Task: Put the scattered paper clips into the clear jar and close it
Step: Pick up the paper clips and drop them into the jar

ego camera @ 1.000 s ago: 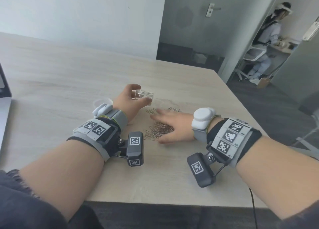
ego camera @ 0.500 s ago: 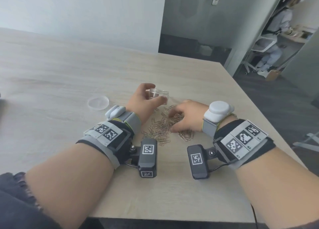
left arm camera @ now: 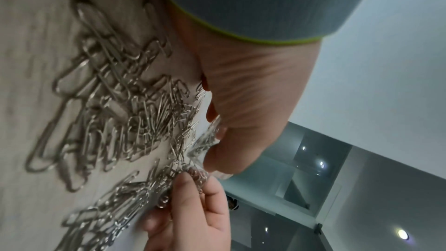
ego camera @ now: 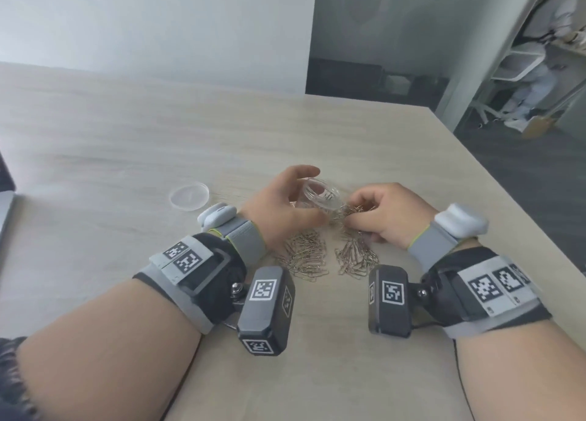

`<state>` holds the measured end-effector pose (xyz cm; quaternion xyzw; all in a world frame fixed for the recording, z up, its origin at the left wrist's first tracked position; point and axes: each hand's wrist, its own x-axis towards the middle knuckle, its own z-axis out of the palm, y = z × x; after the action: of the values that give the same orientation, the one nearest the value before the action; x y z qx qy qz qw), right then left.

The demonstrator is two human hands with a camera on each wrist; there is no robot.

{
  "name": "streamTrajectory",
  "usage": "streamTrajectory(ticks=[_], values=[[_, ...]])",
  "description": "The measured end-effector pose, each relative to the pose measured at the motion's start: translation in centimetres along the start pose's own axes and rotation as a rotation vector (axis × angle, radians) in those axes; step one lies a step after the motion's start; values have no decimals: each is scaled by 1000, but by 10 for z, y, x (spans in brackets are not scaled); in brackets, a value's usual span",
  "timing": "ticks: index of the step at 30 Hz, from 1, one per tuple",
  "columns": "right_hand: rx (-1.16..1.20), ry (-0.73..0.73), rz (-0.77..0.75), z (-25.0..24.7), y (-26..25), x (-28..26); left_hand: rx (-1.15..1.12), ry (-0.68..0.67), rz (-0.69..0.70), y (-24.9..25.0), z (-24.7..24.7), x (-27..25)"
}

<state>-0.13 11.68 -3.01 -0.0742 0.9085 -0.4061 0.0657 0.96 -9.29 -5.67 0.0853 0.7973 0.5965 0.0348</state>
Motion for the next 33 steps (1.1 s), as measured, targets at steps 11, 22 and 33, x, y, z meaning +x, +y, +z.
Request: streamTrajectory(ticks=[11, 22, 33], values=[[134, 150, -154, -1, -5, -1, 199, -61, 33, 4, 7, -4], [-59, 170, -261, 11, -17, -8, 236, -66, 54, 0, 8, -2], [205, 169, -275, 9, -17, -10, 76, -27, 56, -2, 11, -2]])
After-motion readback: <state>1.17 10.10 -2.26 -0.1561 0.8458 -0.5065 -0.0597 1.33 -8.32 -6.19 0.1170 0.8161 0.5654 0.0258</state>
